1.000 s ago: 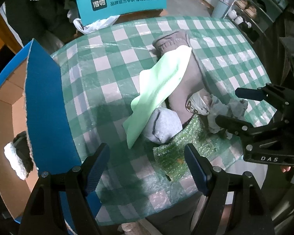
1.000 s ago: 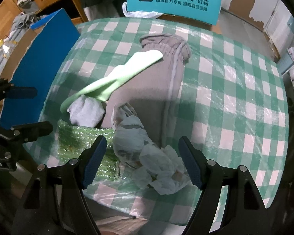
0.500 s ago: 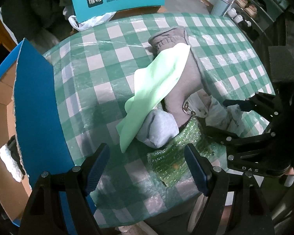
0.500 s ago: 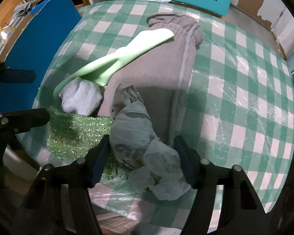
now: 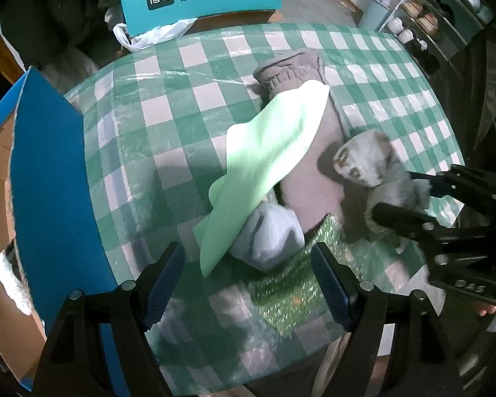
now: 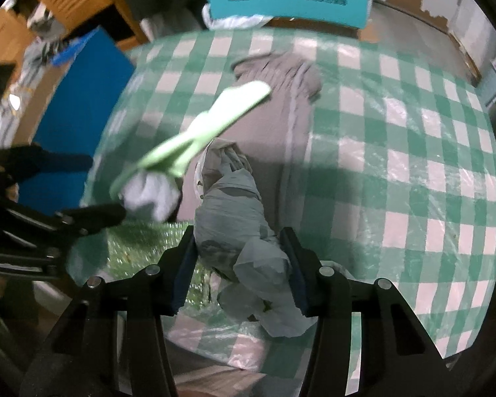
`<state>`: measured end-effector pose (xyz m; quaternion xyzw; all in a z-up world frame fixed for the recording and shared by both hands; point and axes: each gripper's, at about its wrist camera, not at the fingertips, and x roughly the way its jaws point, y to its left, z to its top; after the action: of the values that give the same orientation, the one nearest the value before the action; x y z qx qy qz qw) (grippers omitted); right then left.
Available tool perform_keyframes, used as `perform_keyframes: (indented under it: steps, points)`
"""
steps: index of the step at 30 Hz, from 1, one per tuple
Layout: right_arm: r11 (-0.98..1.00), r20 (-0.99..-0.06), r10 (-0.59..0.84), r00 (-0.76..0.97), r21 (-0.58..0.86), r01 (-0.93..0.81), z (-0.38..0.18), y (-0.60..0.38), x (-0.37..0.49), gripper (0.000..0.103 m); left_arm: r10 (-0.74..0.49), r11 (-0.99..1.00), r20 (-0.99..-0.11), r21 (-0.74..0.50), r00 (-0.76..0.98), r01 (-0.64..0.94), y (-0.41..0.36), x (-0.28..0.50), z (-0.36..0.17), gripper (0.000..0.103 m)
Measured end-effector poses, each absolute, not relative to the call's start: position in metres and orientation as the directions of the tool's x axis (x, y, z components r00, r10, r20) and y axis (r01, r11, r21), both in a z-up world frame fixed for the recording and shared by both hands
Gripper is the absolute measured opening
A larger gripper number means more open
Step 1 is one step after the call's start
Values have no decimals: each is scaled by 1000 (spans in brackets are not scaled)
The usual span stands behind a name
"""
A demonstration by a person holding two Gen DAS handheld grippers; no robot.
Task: Organize soft objects
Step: 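Grasp the crumpled white plastic bag with the right tool, then grasp the mint-green cloth with the left tool and lift it while the right tool holds the bag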
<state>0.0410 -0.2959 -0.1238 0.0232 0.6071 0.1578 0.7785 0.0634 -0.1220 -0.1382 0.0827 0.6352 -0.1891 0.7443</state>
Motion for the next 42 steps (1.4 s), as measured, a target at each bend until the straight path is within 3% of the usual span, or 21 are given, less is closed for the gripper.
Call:
perform_keyframes:
  steps: [25,27,32,34,37,42]
  points:
    - [941,-903,337,268,336,-54,-122,-334,69,50,-178,928,-982,-146,64,342,-145,114,-183,79]
    - [940,-903,340,265,339,-51,-124,-335,69,50,-196,928,-979,-167,55,333,-144,116,-184,71]
    - [939,-904,341,259,339,-53,-125,-335,68,50,-207,926,-978,-183,39,331,-139,119,-186,24]
    - [940,-904,339,259,337,-53,-125,-334,68,50,-209,926,-977,-183,43,331,-137,119,-185,14]
    - [941,-904,338,262,335,-55,-124,-334,69,50,-207,928,-976,-174,67,331,-136,119,-180,8]
    - [943,-904,331,272,325,-65,-120,-330,69,50,-201,933,-972,-153,120,326,-130,117,-165,7]
